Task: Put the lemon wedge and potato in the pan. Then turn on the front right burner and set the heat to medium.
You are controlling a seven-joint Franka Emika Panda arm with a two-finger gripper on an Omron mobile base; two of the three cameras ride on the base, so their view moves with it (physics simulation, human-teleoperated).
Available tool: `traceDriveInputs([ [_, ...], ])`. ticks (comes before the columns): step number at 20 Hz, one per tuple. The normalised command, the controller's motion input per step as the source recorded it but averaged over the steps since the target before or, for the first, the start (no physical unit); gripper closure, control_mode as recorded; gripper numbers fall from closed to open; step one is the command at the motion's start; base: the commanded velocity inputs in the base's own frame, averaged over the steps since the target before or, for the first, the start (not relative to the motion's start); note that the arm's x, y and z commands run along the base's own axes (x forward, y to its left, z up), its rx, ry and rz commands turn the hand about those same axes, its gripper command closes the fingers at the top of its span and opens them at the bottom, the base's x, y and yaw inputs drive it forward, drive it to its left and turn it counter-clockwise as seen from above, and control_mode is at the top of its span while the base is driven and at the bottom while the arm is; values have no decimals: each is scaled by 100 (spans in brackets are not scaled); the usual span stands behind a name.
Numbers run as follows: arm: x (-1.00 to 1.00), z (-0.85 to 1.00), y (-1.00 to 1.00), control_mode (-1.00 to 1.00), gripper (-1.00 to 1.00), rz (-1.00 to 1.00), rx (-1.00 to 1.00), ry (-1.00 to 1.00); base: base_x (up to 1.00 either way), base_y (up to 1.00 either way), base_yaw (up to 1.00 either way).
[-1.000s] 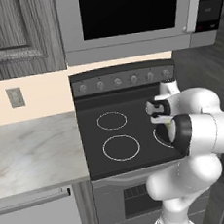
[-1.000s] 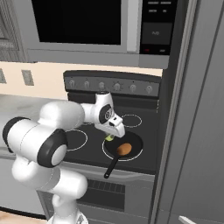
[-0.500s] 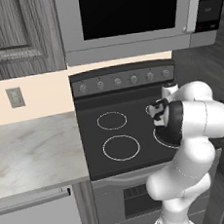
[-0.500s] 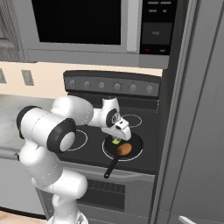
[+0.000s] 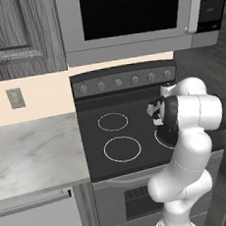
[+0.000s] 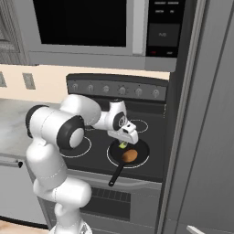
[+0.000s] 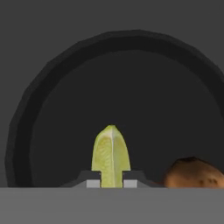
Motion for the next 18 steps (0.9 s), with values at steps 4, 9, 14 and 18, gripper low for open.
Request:
traceDriveInputs([
  [4, 0, -15, 0, -100, -100, 0, 0, 3, 0, 0, 0],
  [9, 0, -10, 0, -100, -100, 0, 0, 2, 0, 0, 0],
  [14, 0, -1, 0, -100, -100, 0, 0, 0, 0, 0, 0],
  [18, 0, 0, 0, -100, -100, 0, 0, 0, 0, 0, 0],
])
